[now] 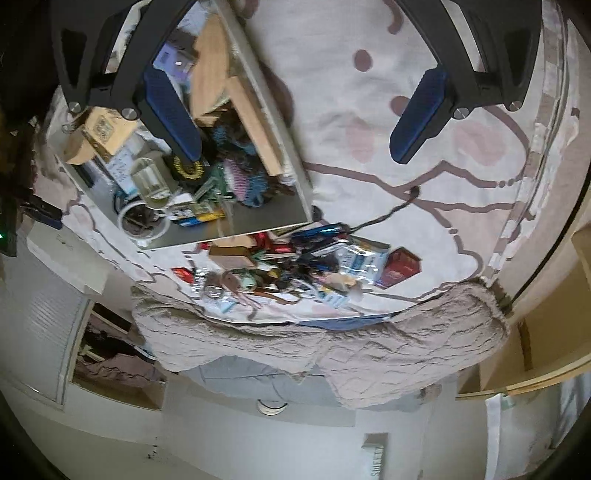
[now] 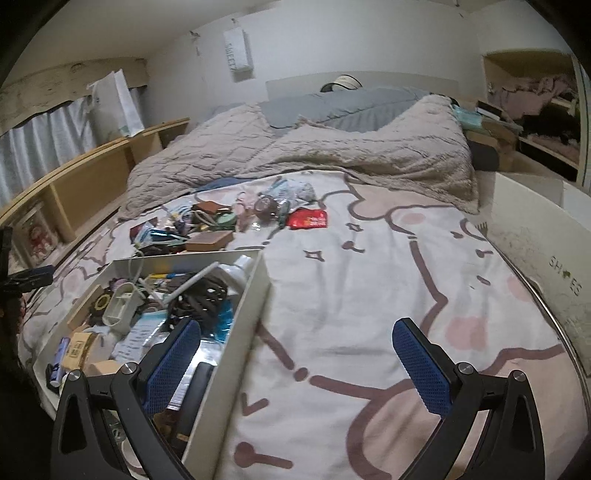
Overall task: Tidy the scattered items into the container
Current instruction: 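Move the right tool toward the red gloves packet while the left tool moves toward the wooden coaster, then lower the right gripper over the red gloves packet on the bed, then close the right gripper on the red gloves packet while the left gripper closes on the wooden coaster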
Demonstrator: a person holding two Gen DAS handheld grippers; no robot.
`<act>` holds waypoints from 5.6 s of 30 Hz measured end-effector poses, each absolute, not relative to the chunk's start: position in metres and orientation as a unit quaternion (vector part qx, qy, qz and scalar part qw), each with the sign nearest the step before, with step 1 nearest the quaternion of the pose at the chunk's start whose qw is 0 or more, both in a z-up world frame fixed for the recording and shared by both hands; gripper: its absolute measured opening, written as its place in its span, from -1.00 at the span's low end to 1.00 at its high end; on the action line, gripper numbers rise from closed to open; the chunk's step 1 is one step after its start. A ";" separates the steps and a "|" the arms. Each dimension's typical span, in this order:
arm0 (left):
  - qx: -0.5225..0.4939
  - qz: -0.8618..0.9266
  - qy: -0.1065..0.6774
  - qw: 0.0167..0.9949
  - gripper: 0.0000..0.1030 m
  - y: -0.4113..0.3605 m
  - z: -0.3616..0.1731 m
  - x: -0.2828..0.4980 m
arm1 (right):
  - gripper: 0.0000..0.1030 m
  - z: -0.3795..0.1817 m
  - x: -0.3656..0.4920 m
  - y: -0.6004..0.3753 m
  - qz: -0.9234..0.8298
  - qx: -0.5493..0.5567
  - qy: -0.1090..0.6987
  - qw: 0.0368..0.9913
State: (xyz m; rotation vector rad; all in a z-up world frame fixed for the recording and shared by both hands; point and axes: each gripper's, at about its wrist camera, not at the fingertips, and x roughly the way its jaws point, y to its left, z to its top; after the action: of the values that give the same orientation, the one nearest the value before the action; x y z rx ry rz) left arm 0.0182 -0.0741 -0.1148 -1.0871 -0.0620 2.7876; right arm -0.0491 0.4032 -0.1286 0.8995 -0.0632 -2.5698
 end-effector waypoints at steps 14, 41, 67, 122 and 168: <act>-0.376 0.924 -0.048 0.048 1.00 -0.101 -0.119 0.005 | 1.00 -0.150 -0.096 0.415 -0.905 0.390 -0.036 0.169; -0.429 0.901 -0.019 0.055 1.00 -0.099 -0.090 -0.132 | 1.00 -0.149 -0.260 0.365 -0.880 0.449 -0.041 0.151; -0.491 0.859 -0.028 0.142 0.99 0.011 -0.122 -0.228 | 1.00 -0.177 -0.326 0.293 -0.843 0.505 0.053 0.177; -0.589 0.794 -0.029 0.150 0.51 0.087 -0.189 -0.272 | -0.01 -0.185 -0.332 0.290 -0.827 0.543 0.058 0.132; -0.578 0.803 -0.033 0.142 0.67 0.100 -0.180 -0.251 | -0.35 -0.120 -0.249 0.306 -0.865 0.452 0.012 0.215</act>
State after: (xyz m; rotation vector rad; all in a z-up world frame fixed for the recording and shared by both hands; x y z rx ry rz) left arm -0.2511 0.1004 -0.1801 -1.6675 -0.0954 2.3184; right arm -0.2495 0.3056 -0.1204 1.2548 0.0346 -2.4004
